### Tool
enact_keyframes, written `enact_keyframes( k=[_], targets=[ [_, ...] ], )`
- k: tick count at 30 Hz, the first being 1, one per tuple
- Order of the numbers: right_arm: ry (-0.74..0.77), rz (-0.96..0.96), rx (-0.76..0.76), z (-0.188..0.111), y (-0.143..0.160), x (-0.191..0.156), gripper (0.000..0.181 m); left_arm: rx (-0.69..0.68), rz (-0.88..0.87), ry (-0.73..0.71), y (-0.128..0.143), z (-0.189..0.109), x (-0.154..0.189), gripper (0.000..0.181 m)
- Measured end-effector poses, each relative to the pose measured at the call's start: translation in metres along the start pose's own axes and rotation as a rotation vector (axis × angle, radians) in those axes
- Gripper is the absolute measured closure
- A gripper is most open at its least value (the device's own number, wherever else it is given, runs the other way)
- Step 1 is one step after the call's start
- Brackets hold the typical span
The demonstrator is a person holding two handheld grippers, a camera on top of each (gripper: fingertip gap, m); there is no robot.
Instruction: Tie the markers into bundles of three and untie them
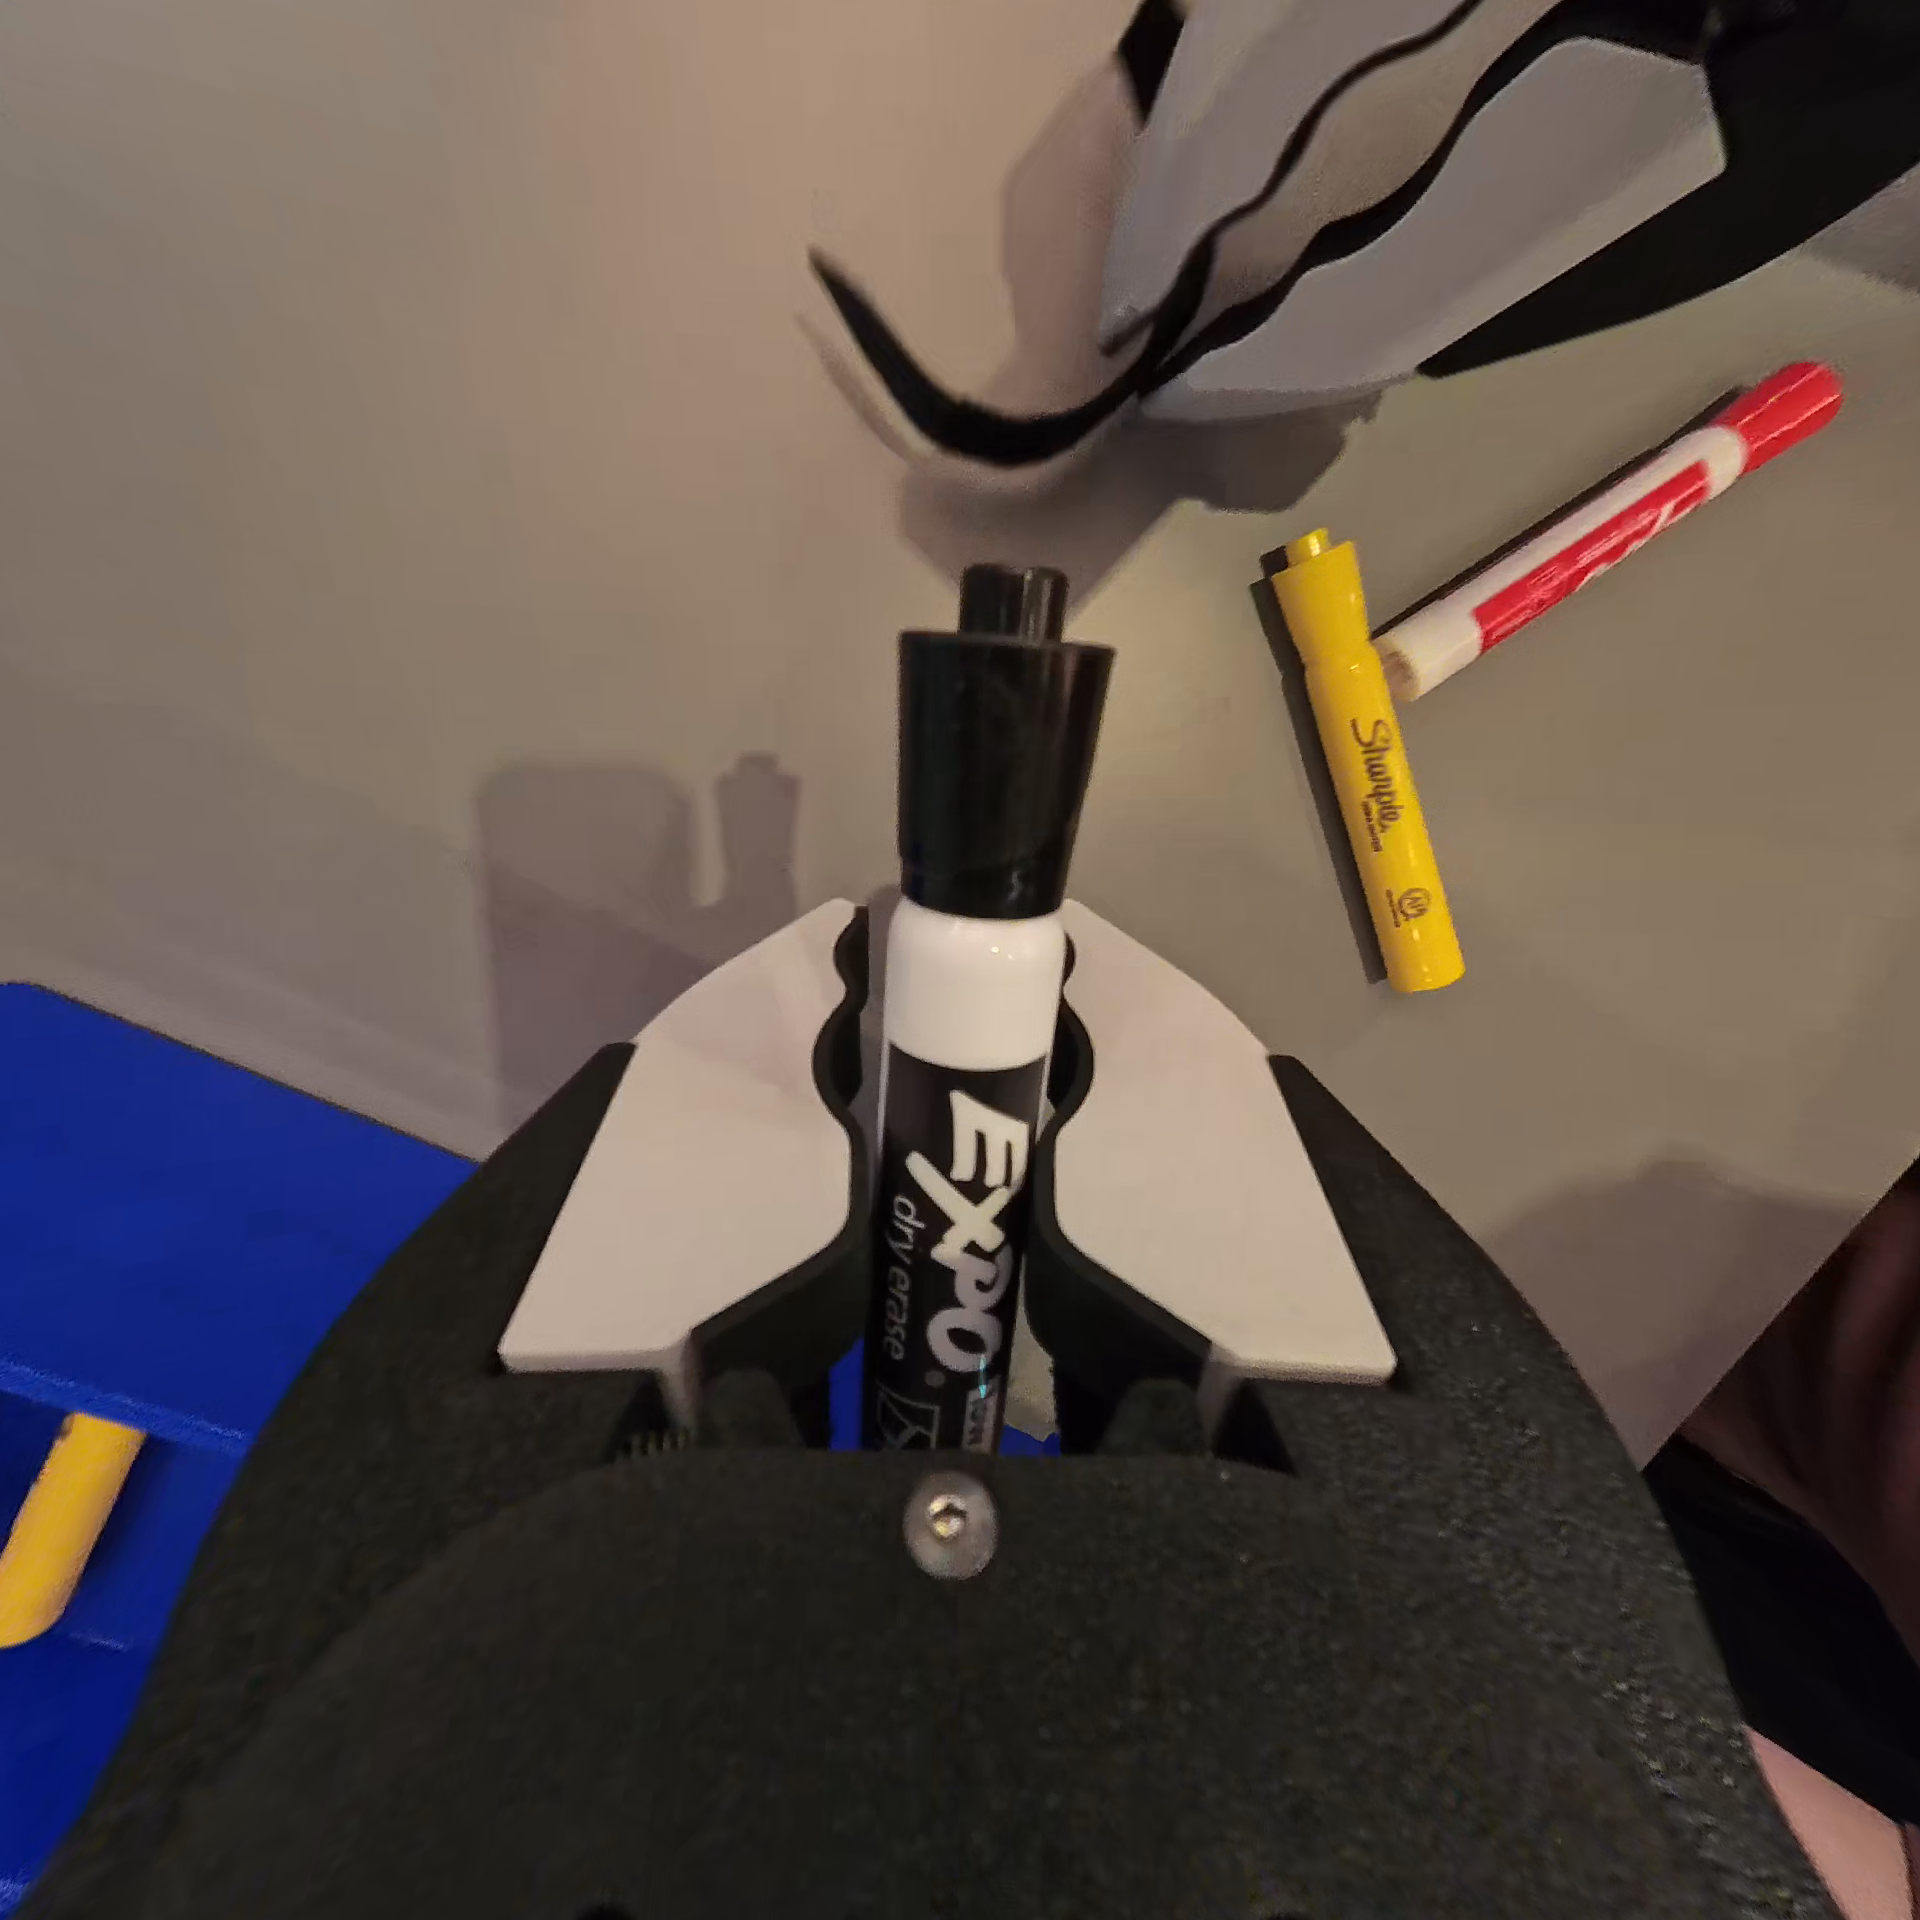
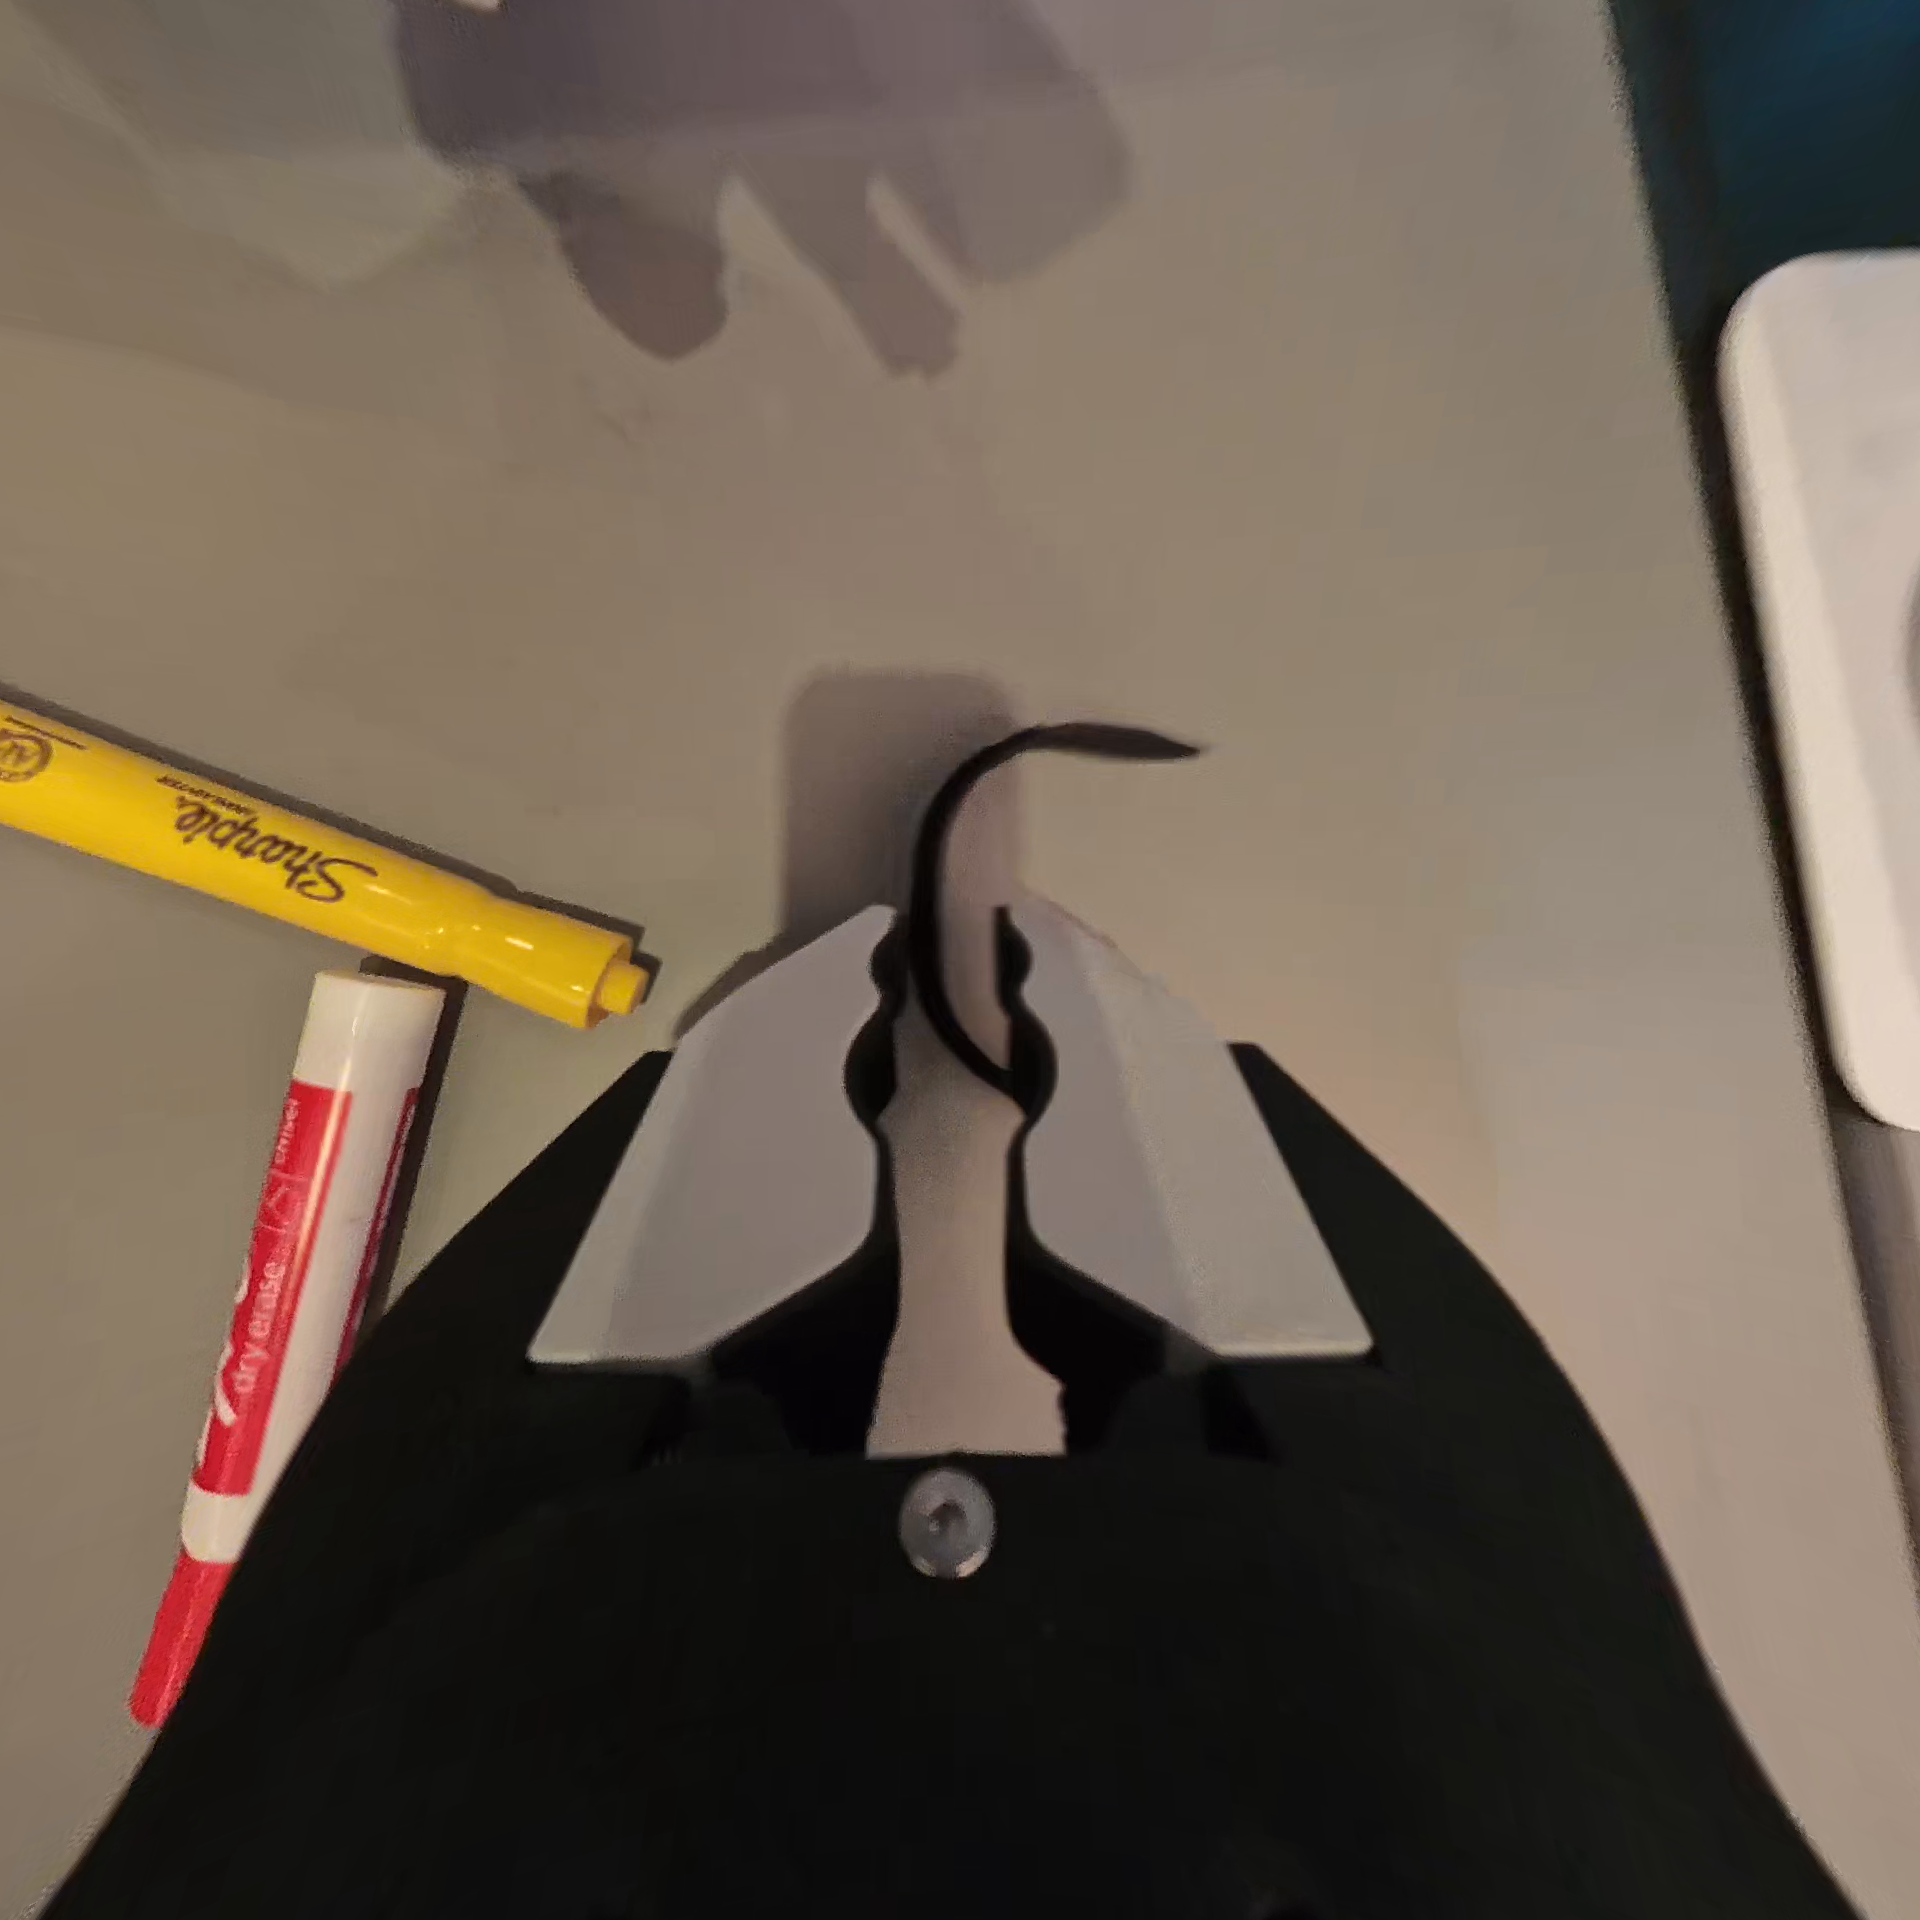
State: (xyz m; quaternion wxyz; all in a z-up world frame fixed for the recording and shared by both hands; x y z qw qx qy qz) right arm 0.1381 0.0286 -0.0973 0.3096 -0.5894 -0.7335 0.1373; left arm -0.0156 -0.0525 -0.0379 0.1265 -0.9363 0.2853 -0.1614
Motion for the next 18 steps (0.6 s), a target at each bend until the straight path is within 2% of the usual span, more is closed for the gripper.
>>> enact_keyframes(
  k=[2, 3, 7, 9, 11, 14, 16, 18],
  targets=[
    [0.050, -0.013, 0.046, -0.013, -0.005, 0.003, 0.145, 0.051, 0.014, 0.015, -0.001, -0.009, 0.002, 0.150],
    [0.055, -0.006, 0.069, -0.021, -0.008, 0.005, 0.142, 0.090, 0.028, 0.013, -0.002, -0.016, 0.003, 0.150],
    [0.029, 0.043, 0.167, -0.053, -0.016, 0.011, 0.142, 0.287, 0.091, -0.005, -0.008, -0.048, 0.012, 0.150],
    [0.009, 0.058, 0.229, -0.066, -0.020, 0.013, 0.142, 0.343, 0.129, 0.016, -0.009, -0.059, 0.020, 0.150],
    [-0.034, 0.098, 0.312, -0.076, -0.024, 0.013, 0.145, 0.292, 0.148, 0.027, -0.005, -0.058, 0.026, 0.151],
    [-0.172, 0.136, 0.523, -0.089, -0.031, 0.002, 0.150, 0.073, 0.189, -0.038, 0.005, -0.037, 0.028, 0.151],
    [-0.259, 0.126, 0.575, -0.094, -0.031, -0.005, 0.149, -0.034, 0.211, -0.050, 0.007, -0.022, 0.028, 0.150],
    [-0.281, 0.086, 0.595, -0.096, -0.029, -0.011, 0.149, -0.072, 0.222, 0.019, 0.005, -0.010, 0.033, 0.150]
  ],
)
Point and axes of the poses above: each gripper's, where its closed fingertips meet, z out along the fingers, y out of its underside, x = y × z across the jaws, the point moved 8 cm from there along -z, back along the fingers, and after that the axes turned 8 degrees about y, right-handed, at the moved point
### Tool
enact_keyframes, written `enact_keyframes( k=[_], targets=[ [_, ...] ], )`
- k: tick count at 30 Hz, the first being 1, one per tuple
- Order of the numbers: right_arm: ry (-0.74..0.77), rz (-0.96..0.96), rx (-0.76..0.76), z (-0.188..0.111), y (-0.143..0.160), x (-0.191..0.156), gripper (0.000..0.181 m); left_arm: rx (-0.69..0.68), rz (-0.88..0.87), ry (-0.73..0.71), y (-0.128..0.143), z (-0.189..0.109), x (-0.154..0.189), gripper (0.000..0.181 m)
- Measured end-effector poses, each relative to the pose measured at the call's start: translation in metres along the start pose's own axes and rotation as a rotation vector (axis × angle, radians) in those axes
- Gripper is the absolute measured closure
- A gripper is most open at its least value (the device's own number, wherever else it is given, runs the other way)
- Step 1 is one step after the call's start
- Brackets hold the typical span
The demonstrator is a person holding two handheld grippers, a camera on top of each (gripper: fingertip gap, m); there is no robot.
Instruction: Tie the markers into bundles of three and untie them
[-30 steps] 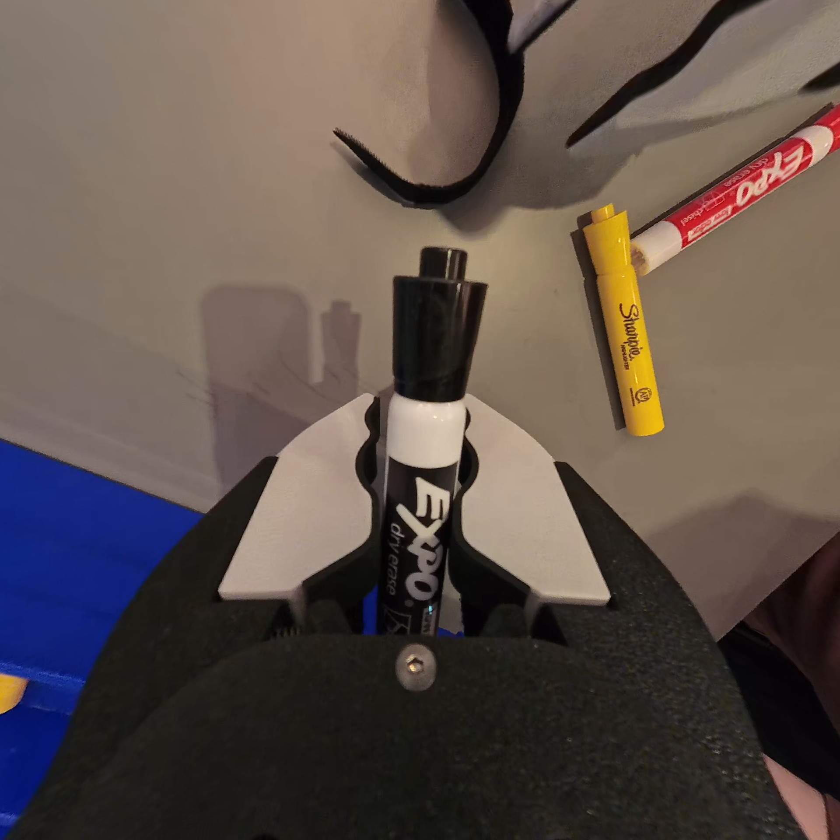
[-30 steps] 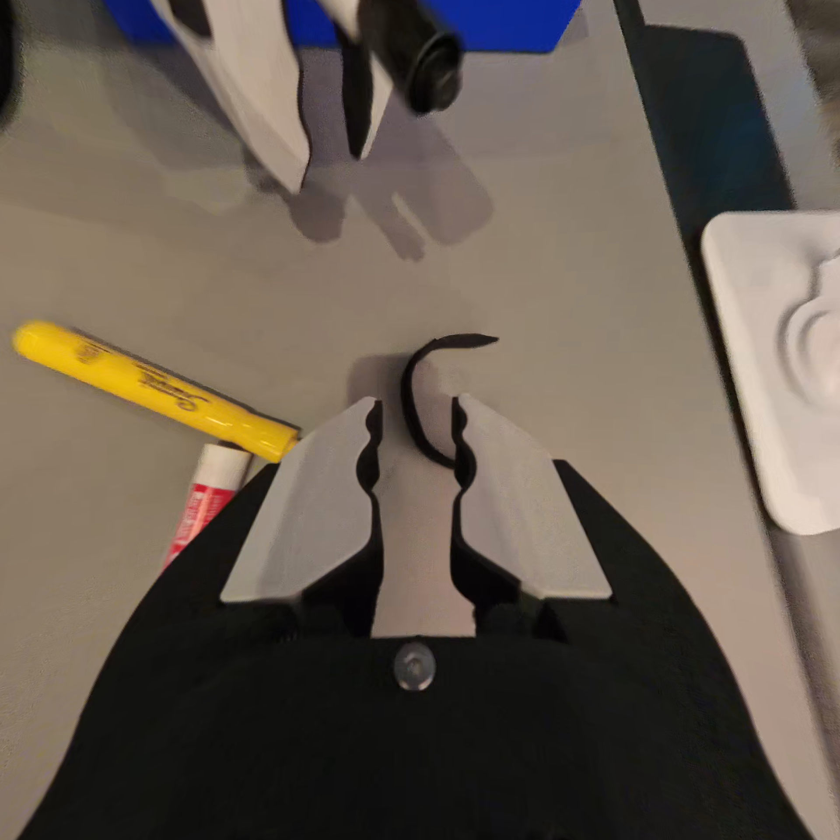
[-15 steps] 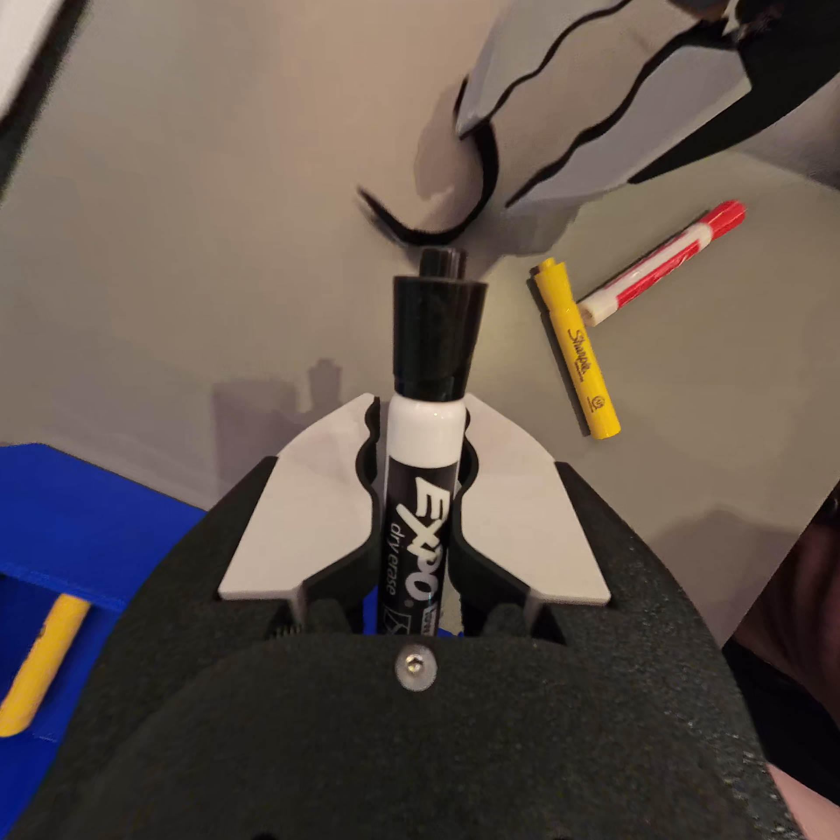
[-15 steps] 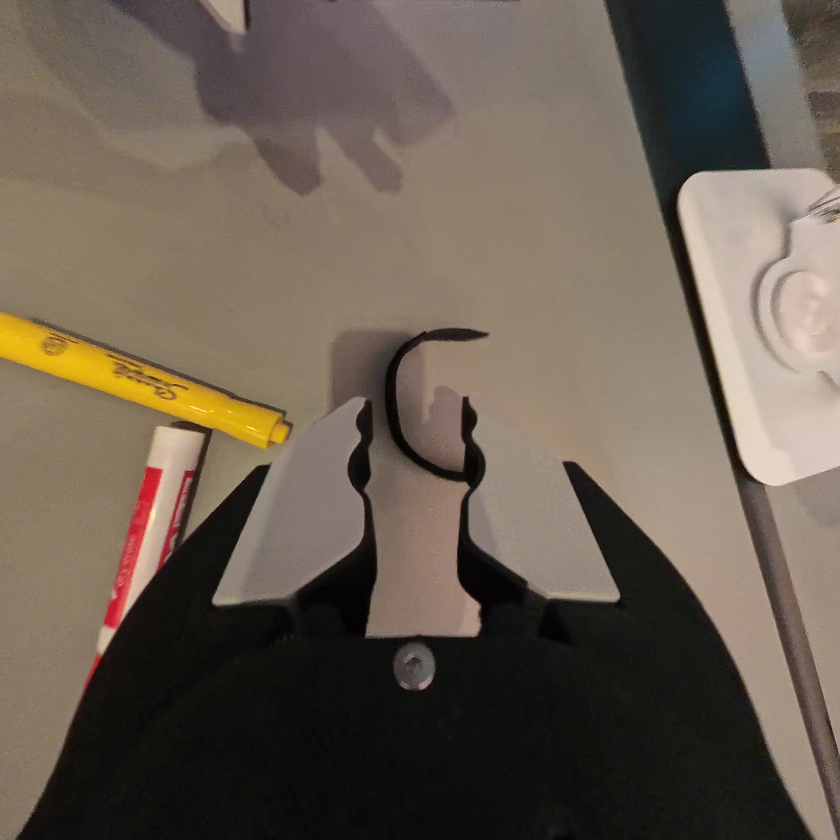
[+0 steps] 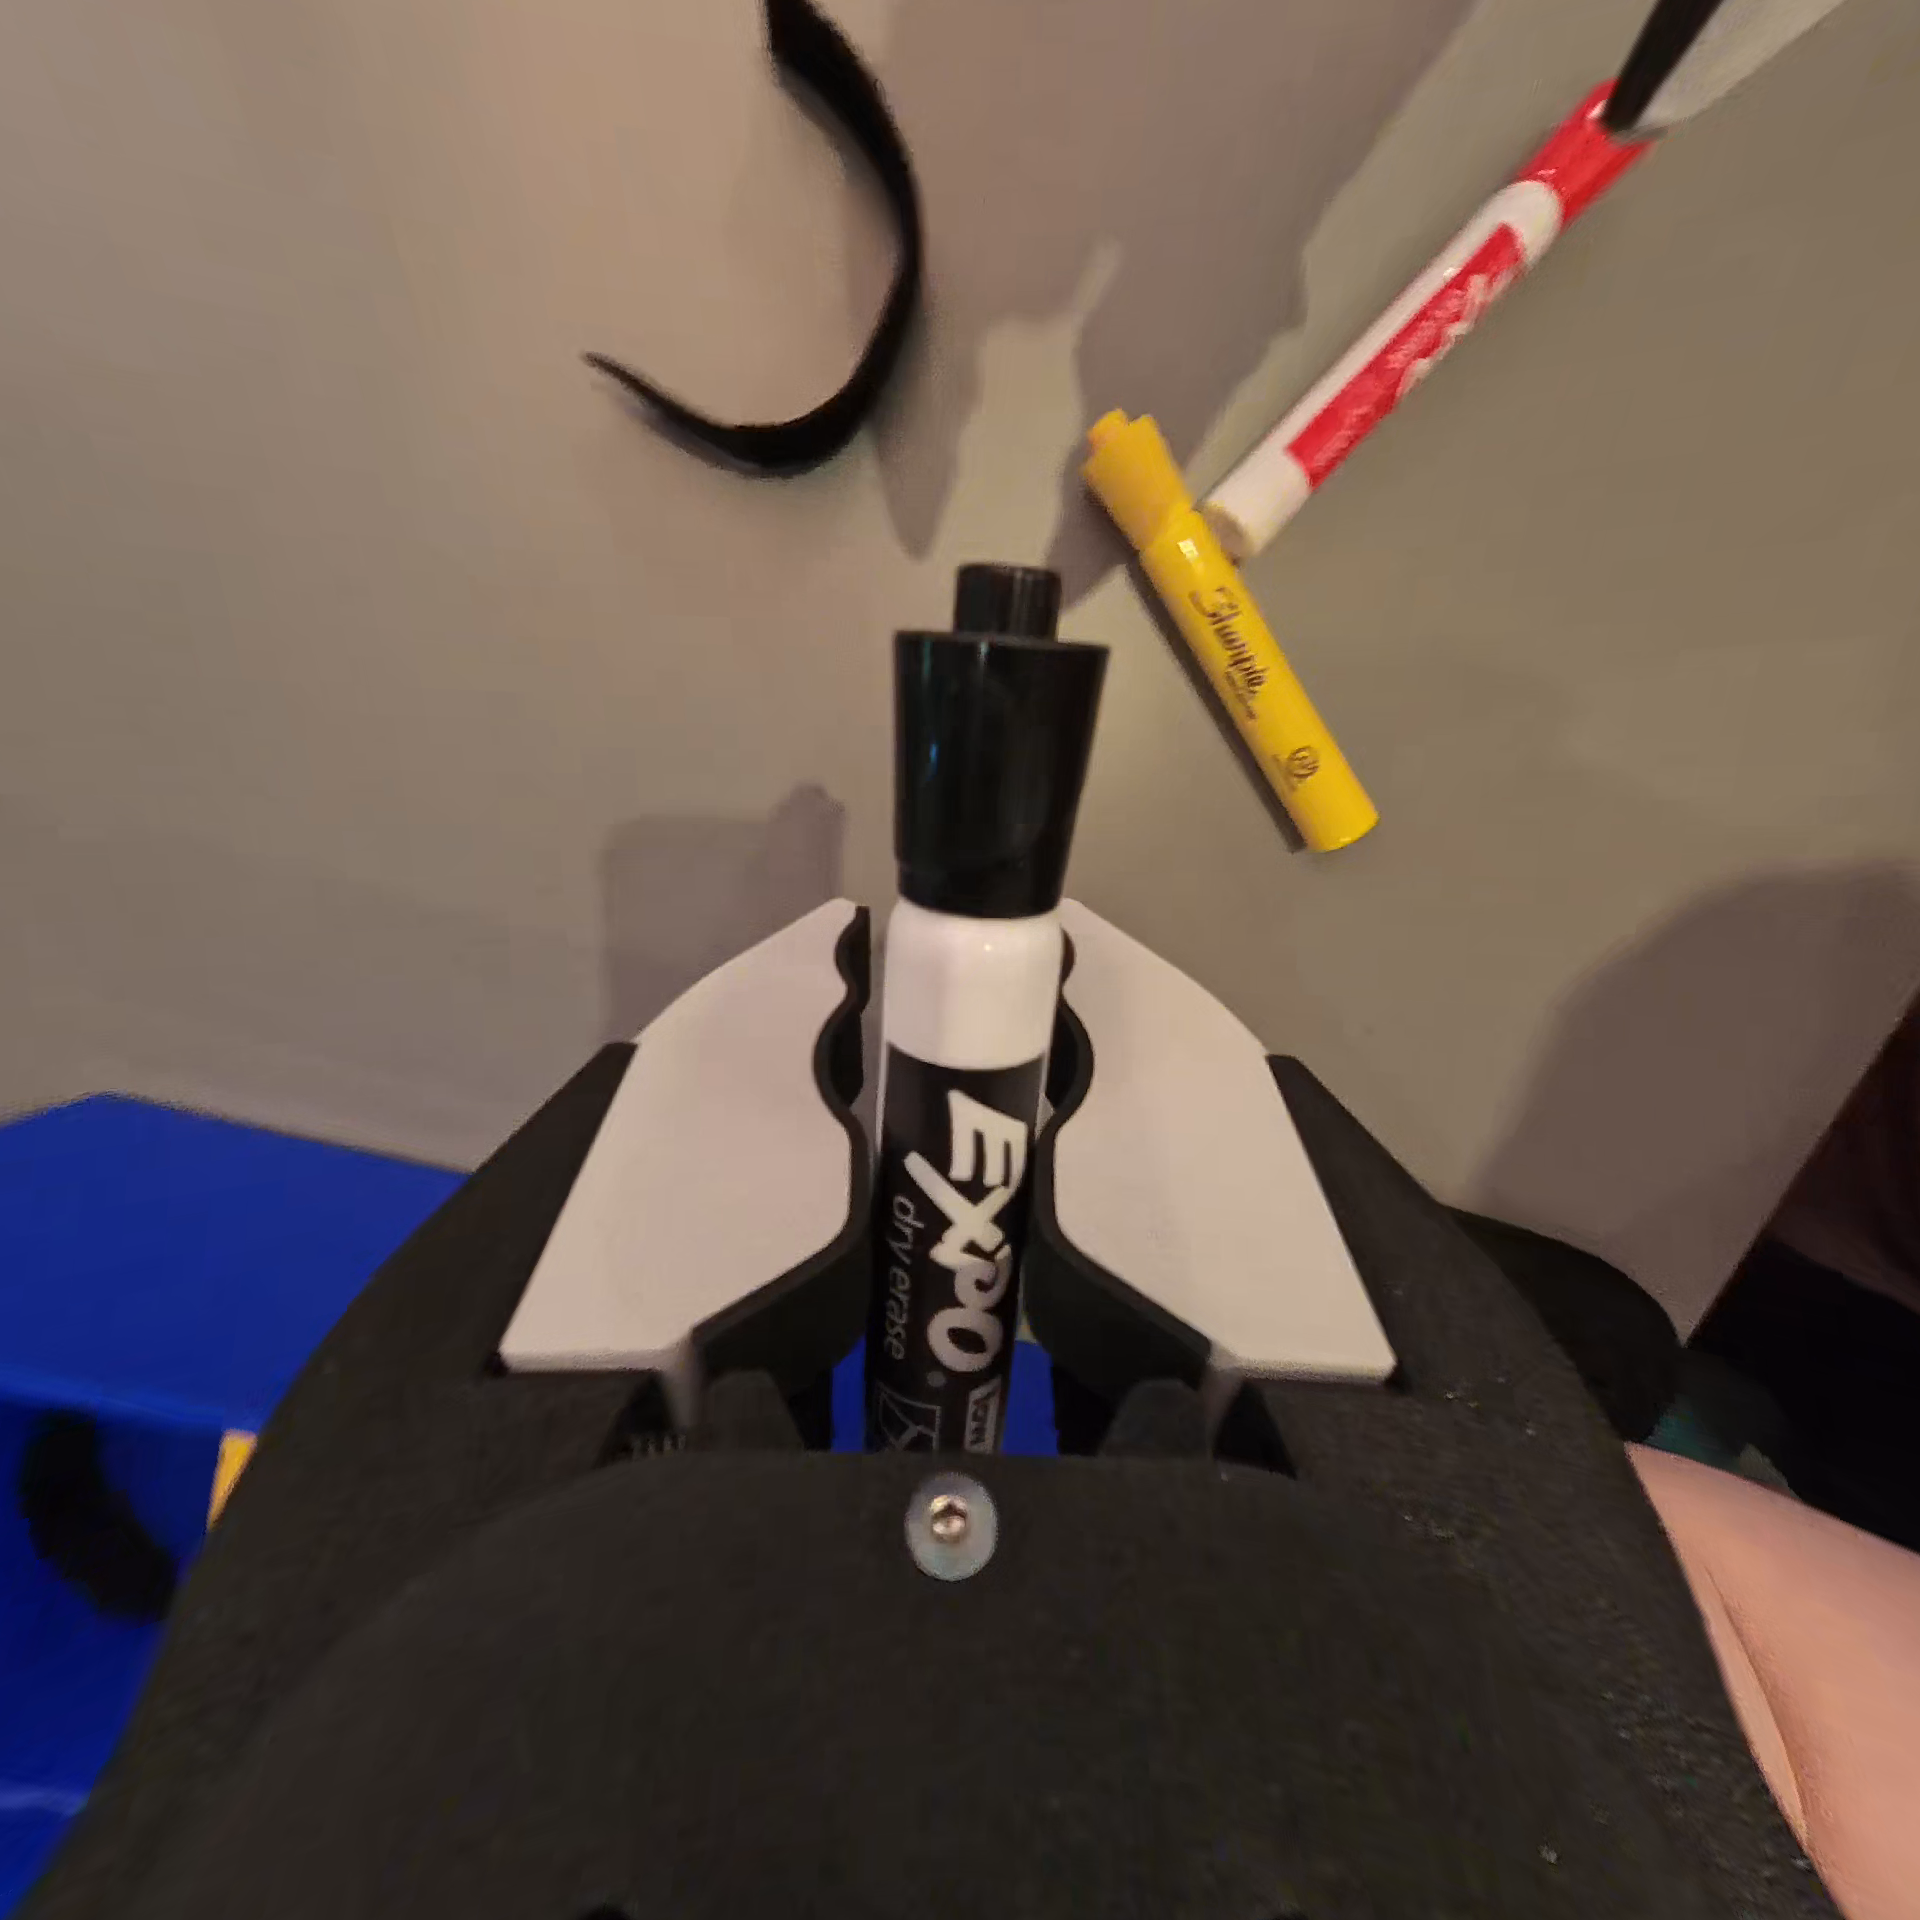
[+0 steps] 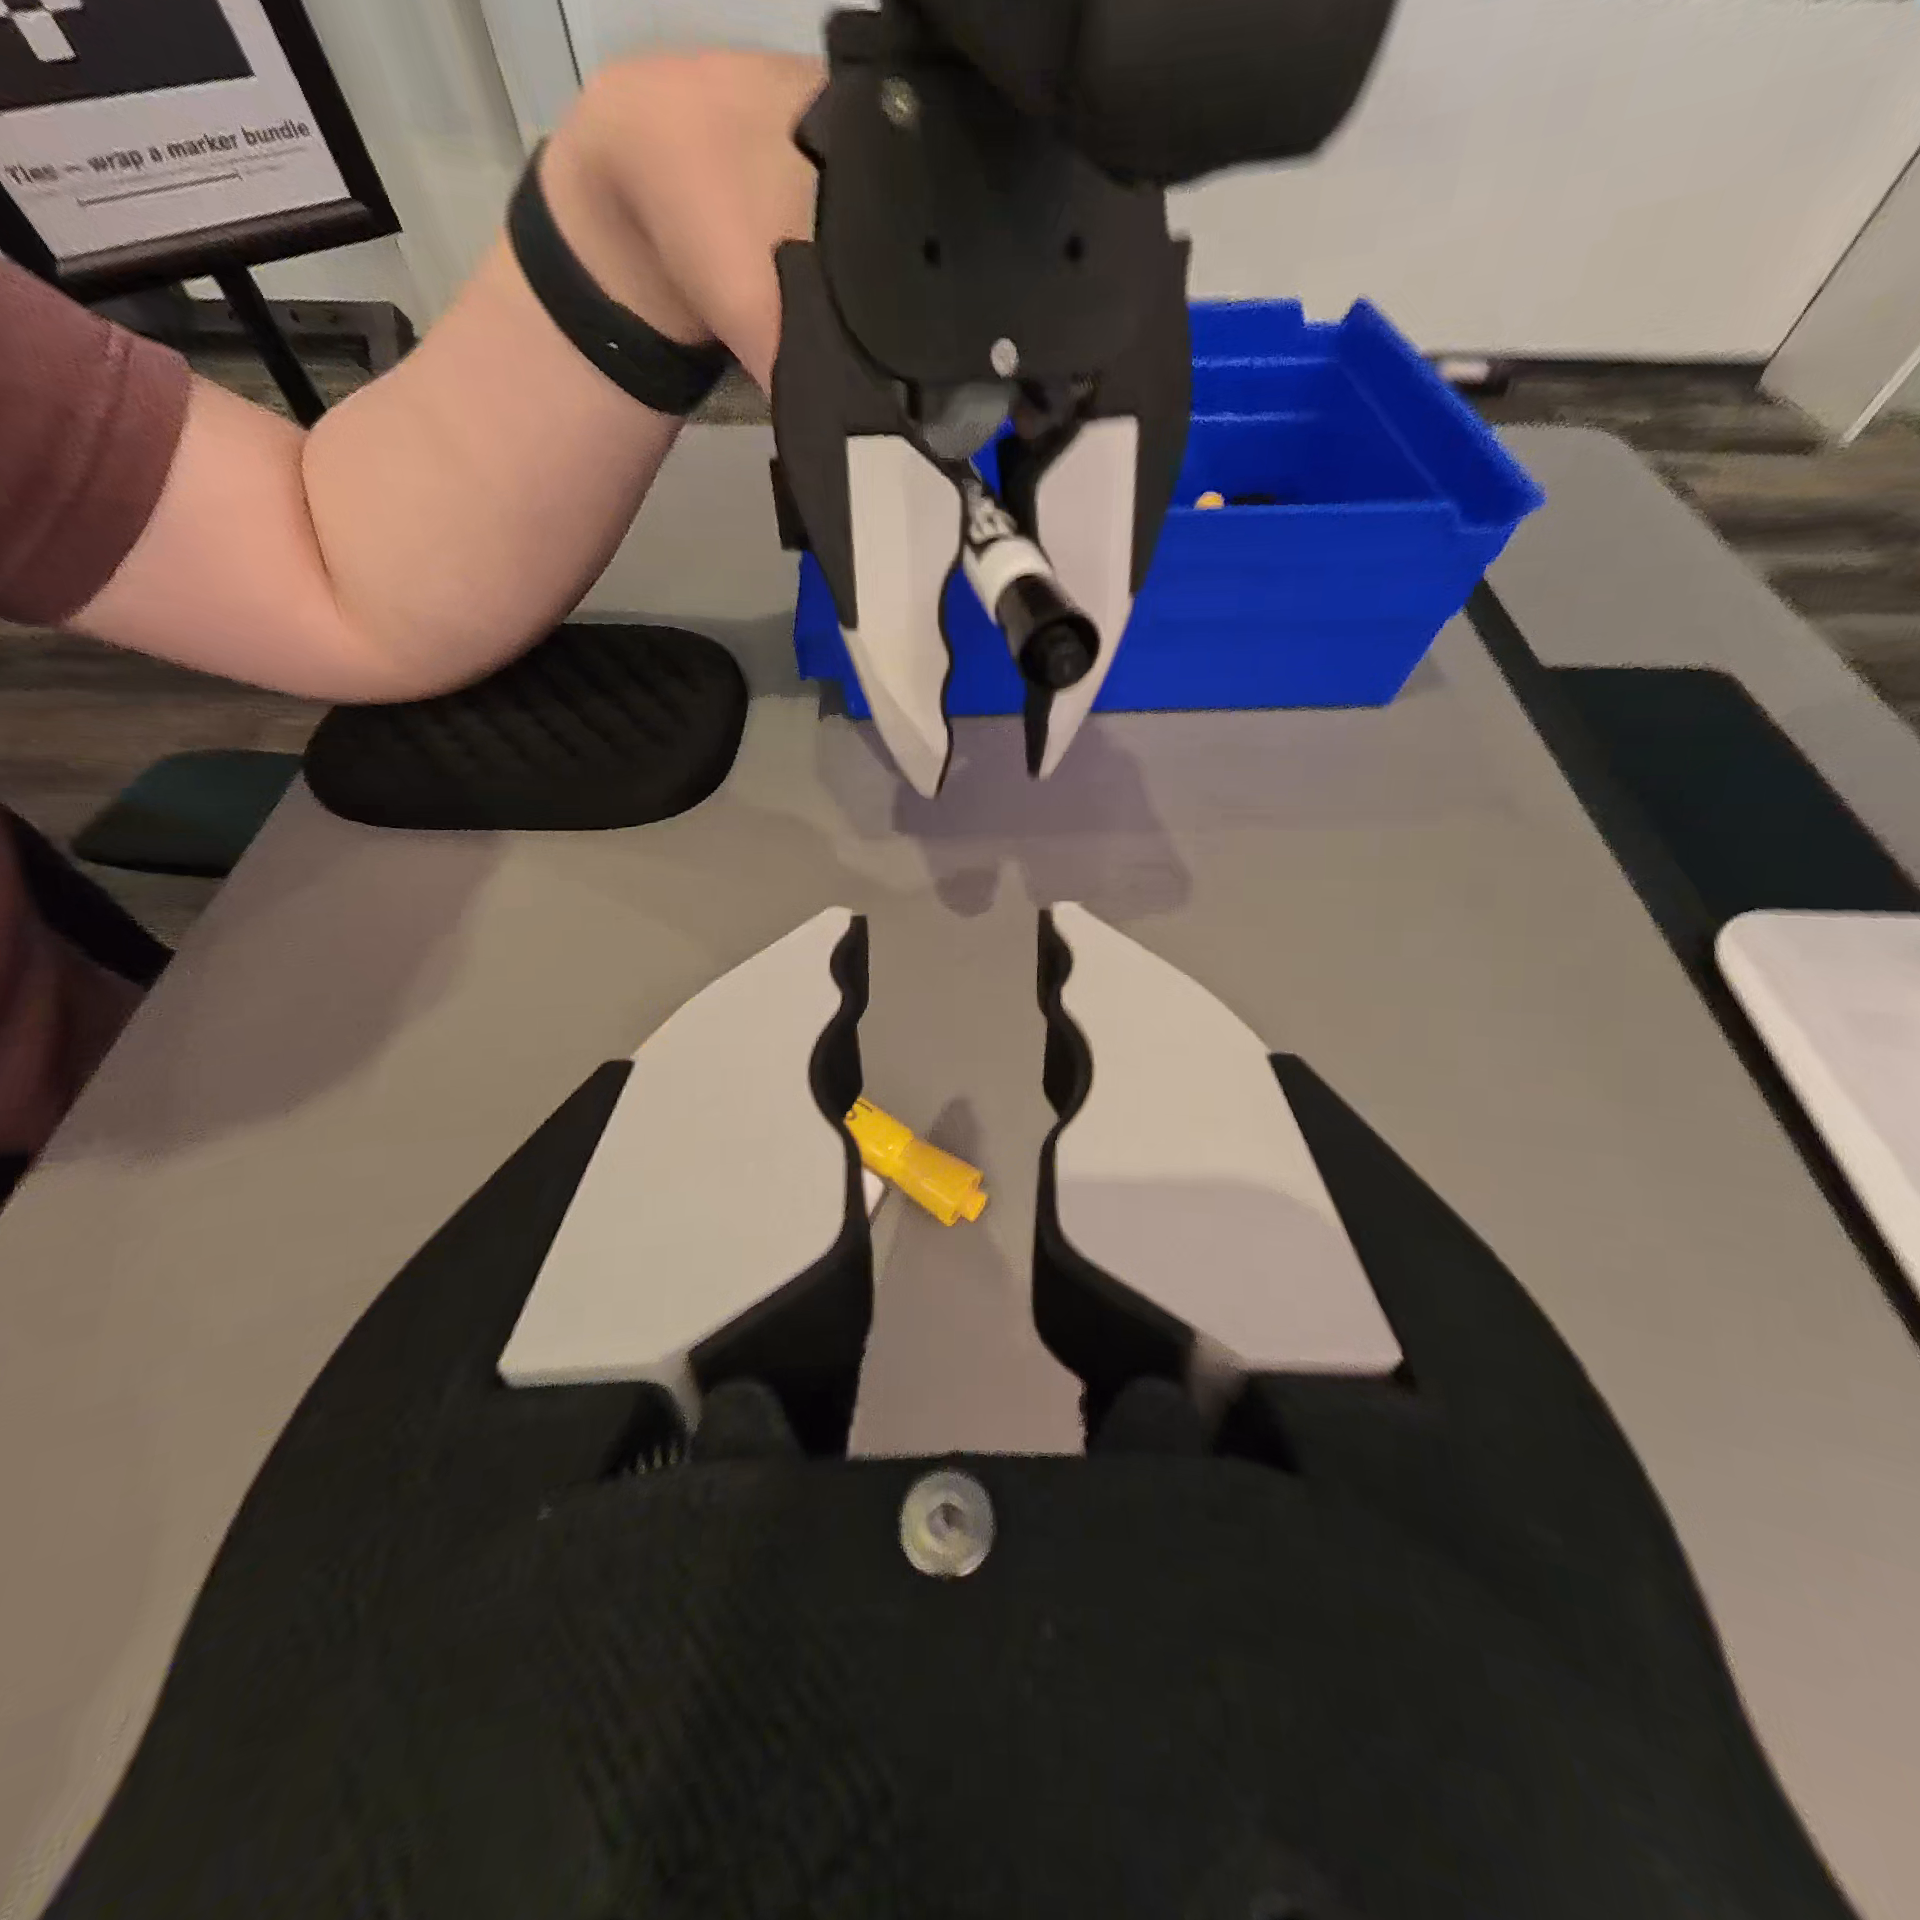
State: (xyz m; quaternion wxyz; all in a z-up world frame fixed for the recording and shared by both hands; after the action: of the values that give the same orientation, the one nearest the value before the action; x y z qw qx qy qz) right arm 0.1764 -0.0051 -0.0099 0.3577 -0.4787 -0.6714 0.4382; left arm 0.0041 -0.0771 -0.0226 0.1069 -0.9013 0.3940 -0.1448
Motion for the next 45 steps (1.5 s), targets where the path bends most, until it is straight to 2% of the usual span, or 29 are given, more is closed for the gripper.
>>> enact_keyframes(
  k=[3, 5, 8, 11, 16, 19, 21, 23, 26, 29, 33, 35, 38, 41, 45],
  targets=[
    [0.045, -0.076, 0.104, 0.003, -0.003, -0.006, 0.149, 0.036, 0.086, 0.059, -0.010, 0.005, 0.008, 0.150],
    [0.042, -0.055, 0.154, 0.008, -0.010, -0.010, 0.149, 0.055, 0.175, 0.075, -0.013, 0.005, 0.016, 0.151],
    [0.017, -0.043, 0.194, 0.014, -0.023, -0.020, 0.145, 0.071, 0.296, 0.069, -0.016, 0.005, 0.026, 0.151],
    [0.065, -0.111, 0.192, 0.016, -0.034, -0.032, 0.146, 0.087, 0.341, 0.076, -0.018, 0.004, 0.031, 0.150],
    [0.059, -0.244, 0.069, 0.019, -0.032, -0.044, 0.145, 0.060, 0.376, 0.119, -0.012, 0.006, 0.034, 0.150],
    [-0.009, -0.286, -0.107, 0.014, -0.008, -0.039, 0.147, 0.069, 0.388, 0.169, -0.004, 0.003, 0.036, 0.150],
    [-0.097, -0.230, -0.260, 0.009, 0.017, -0.032, 0.153, 0.078, 0.364, 0.157, 0.000, -0.002, 0.033, 0.150],
    [-0.136, -0.108, -0.379, 0.004, 0.039, -0.025, 0.151, 0.073, 0.324, 0.105, 0.004, -0.007, 0.027, 0.150],
    [-0.100, 0.061, -0.449, 0.003, 0.059, -0.020, 0.159, 0.095, 0.323, 0.114, 0.007, -0.011, 0.026, 0.151],
    [-0.027, 0.062, -0.594, 0.007, 0.078, -0.023, 0.159, 0.113, 0.326, 0.131, 0.009, -0.014, 0.025, 0.150],
    [-0.059, 0.082, -0.635, 0.024, 0.080, -0.030, 0.159, 0.117, 0.330, 0.172, 0.012, -0.014, 0.027, 0.150],
    [-0.063, 0.023, -0.689, 0.027, 0.079, -0.034, 0.158, 0.127, 0.331, 0.201, 0.013, -0.014, 0.028, 0.151],
    [-0.040, -0.081, -0.694, 0.023, 0.078, -0.035, 0.158, 0.155, 0.327, 0.255, 0.013, -0.016, 0.029, 0.150],
    [-0.117, 0.020, -0.692, 0.017, 0.084, -0.038, 0.157, 0.196, 0.342, 0.289, 0.013, -0.019, 0.030, 0.150],
    [-0.148, -0.026, -0.759, 0.014, 0.096, -0.044, 0.146, 0.231, 0.374, 0.325, 0.012, -0.022, 0.034, 0.150]
  ],
)
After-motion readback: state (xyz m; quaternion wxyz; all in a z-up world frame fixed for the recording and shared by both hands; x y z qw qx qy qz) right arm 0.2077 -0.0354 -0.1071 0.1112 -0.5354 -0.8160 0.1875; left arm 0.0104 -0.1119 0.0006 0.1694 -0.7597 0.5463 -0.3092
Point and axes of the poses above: each gripper's, where its closed fingertips meet, z out along the fingers, y out of its underside, x = y × z across the jaws, the point moved 8 cm from there along -z, back along the fingers, and after that the axes turned 8 degrees about y, right-handed, at the moved point
